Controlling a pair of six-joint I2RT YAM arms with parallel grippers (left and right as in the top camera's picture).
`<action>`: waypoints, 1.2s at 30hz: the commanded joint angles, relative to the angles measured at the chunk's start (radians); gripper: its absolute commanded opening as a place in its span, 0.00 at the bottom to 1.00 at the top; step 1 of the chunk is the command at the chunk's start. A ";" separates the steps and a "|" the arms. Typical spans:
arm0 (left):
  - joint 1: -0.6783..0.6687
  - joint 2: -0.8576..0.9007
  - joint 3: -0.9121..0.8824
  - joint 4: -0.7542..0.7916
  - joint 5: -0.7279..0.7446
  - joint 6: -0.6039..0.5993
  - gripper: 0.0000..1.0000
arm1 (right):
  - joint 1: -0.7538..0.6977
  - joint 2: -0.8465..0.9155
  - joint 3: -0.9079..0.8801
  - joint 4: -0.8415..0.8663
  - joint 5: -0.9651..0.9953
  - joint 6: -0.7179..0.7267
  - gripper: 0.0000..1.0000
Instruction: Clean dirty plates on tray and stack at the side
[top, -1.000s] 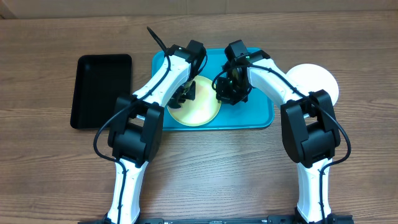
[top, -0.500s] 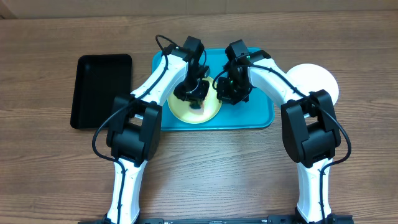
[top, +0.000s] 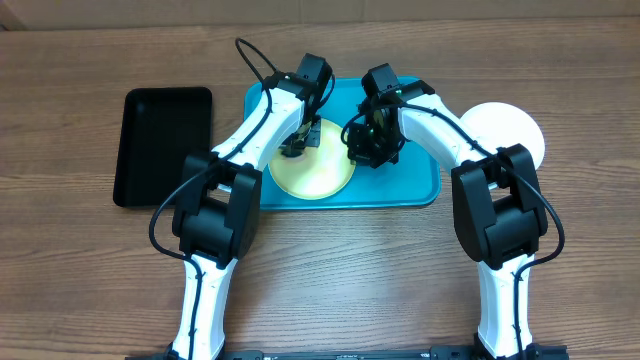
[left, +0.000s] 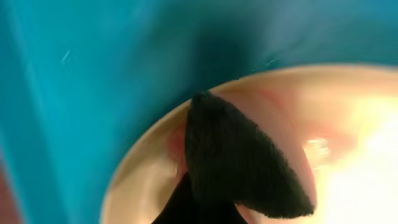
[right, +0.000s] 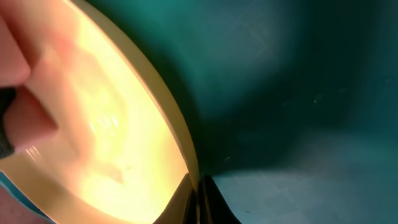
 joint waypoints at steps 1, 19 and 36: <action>0.006 0.014 -0.003 -0.058 -0.034 -0.056 0.04 | -0.003 0.005 0.014 -0.004 0.010 -0.002 0.04; 0.015 0.014 -0.003 0.067 0.460 0.083 0.04 | -0.003 0.005 0.014 -0.001 0.010 -0.003 0.04; 0.081 0.014 0.426 -0.264 0.034 -0.005 0.04 | -0.004 0.001 0.014 -0.016 0.021 -0.003 0.04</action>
